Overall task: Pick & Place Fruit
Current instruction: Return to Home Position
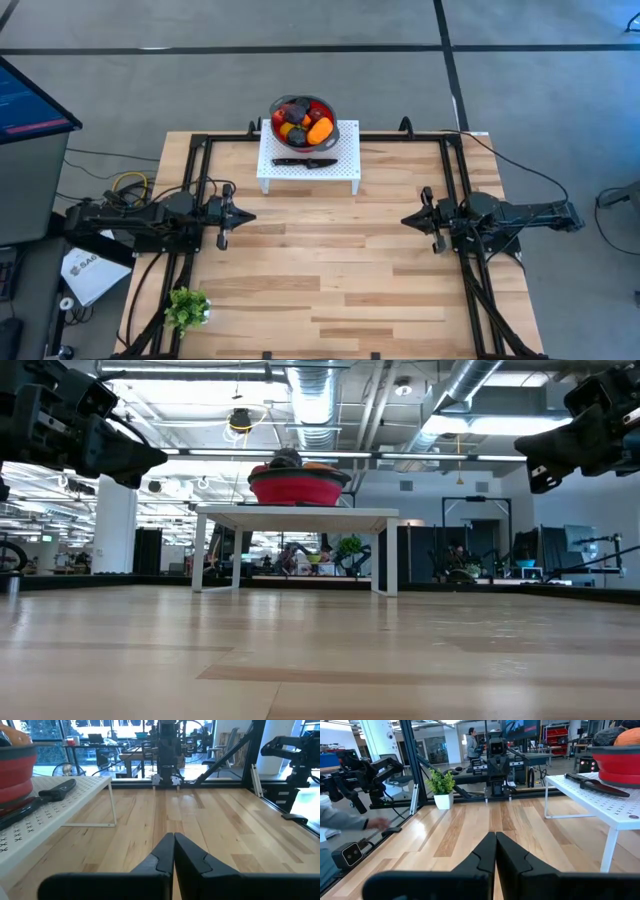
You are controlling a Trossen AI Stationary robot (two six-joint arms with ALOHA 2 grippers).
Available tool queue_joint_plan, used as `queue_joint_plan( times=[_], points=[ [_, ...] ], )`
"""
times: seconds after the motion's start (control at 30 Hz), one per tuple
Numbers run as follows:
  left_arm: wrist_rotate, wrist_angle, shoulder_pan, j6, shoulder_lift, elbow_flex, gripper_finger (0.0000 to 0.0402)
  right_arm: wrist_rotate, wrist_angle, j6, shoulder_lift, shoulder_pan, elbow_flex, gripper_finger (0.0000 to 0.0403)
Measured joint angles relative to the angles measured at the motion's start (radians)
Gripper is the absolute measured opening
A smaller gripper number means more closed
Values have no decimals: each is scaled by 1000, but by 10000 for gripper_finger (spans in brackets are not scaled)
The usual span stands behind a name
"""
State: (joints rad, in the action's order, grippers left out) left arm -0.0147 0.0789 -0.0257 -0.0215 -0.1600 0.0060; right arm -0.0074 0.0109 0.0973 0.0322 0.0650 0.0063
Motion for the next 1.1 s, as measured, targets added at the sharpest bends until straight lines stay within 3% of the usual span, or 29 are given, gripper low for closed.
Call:
queue_joint_plan(
  times=[1.1],
  points=[
    [0,15,15,0,-19,0,4,0,0,0,0,0,0,5]
  ],
)
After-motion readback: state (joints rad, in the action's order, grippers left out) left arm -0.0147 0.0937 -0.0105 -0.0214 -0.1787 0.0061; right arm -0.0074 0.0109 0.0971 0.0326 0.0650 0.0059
